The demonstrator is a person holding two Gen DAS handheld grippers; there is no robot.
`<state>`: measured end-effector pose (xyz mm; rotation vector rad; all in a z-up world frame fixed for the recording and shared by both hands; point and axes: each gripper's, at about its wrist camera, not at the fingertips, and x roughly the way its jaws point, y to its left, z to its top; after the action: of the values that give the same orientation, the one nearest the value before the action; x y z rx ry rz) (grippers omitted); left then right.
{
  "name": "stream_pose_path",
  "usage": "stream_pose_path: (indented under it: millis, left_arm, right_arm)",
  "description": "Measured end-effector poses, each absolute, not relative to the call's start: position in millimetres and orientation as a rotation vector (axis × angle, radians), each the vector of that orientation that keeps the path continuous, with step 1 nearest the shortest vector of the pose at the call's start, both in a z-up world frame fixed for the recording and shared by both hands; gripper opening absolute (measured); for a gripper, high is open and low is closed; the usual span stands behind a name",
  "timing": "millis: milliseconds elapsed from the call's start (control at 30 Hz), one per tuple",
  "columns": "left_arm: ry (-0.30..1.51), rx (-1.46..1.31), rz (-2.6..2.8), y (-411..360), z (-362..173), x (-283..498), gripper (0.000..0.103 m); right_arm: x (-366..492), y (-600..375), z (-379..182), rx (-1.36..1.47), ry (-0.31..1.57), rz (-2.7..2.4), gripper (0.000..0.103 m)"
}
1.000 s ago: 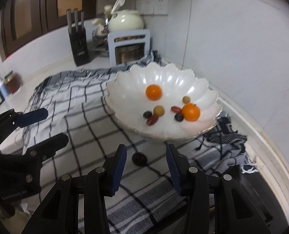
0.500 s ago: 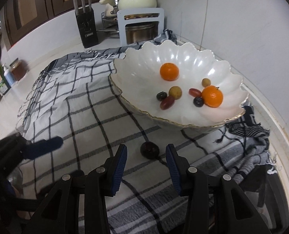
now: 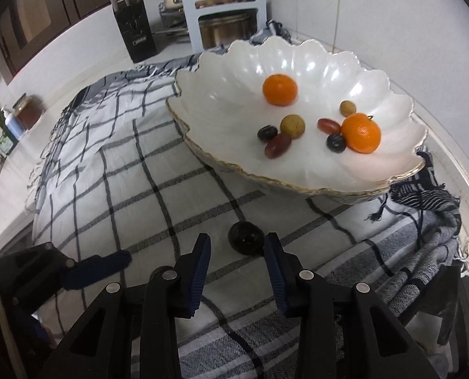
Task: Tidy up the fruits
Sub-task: 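Lower the left gripper over a dark cherry while the right gripper approaches another dark cherry, then close the left gripper on its dark cherry while the right gripper closes on another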
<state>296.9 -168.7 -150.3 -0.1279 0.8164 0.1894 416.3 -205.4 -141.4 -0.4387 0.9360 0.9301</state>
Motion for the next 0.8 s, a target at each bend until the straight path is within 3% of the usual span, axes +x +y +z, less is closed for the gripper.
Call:
stream_pose_path:
  millis: [800]
  left_arm:
    - [0.855,-0.176,0.160,-162,-164,308,0.028]
  right_arm:
    - [428,-183,-158,-0.537,1.069,0.890,0.035]
